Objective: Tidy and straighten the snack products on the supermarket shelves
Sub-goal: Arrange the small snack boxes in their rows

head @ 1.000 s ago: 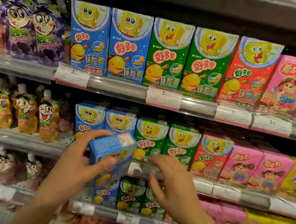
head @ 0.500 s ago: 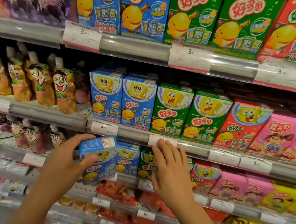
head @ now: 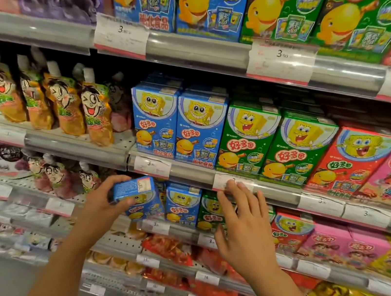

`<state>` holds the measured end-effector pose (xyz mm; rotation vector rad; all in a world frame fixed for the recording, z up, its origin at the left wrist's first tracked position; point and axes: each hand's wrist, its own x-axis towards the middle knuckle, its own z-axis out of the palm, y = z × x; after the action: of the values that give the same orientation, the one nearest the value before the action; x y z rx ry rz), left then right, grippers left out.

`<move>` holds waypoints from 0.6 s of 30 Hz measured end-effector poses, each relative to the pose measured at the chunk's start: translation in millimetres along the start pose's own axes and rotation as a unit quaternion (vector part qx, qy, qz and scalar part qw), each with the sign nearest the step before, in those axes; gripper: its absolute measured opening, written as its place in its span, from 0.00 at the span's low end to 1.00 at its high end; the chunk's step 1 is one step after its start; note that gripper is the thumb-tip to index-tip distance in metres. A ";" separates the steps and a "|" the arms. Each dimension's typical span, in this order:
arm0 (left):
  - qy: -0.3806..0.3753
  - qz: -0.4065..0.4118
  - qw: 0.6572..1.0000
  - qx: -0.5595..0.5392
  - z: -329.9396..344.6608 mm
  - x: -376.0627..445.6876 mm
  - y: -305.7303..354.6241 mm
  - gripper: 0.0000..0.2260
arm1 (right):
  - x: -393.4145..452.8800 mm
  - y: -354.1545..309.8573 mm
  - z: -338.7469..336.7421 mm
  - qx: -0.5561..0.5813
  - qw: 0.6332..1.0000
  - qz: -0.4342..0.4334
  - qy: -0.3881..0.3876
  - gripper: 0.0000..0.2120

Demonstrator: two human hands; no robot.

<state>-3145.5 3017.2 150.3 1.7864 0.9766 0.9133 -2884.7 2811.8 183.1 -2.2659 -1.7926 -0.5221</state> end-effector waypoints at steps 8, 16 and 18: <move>-0.059 0.008 0.997 0.056 7.6 28.2 -10.6 0.16 | -0.7 -2.3 1.3 -0.004 1.000 0.008 0.010 0.32; -0.133 -0.016 0.989 0.056 10.0 55.6 -15.2 0.20 | -0.1 -4.3 3.3 0.007 1.000 0.014 0.016 0.31; -0.145 -0.008 0.988 0.060 7.3 59.1 -19.1 0.22 | -0.4 -4.4 3.5 0.010 1.000 0.014 0.016 0.31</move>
<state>-3118.8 3073.1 141.0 1.9440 0.8713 0.5724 -2888.6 2813.8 179.5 -2.2536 -1.7405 -0.5295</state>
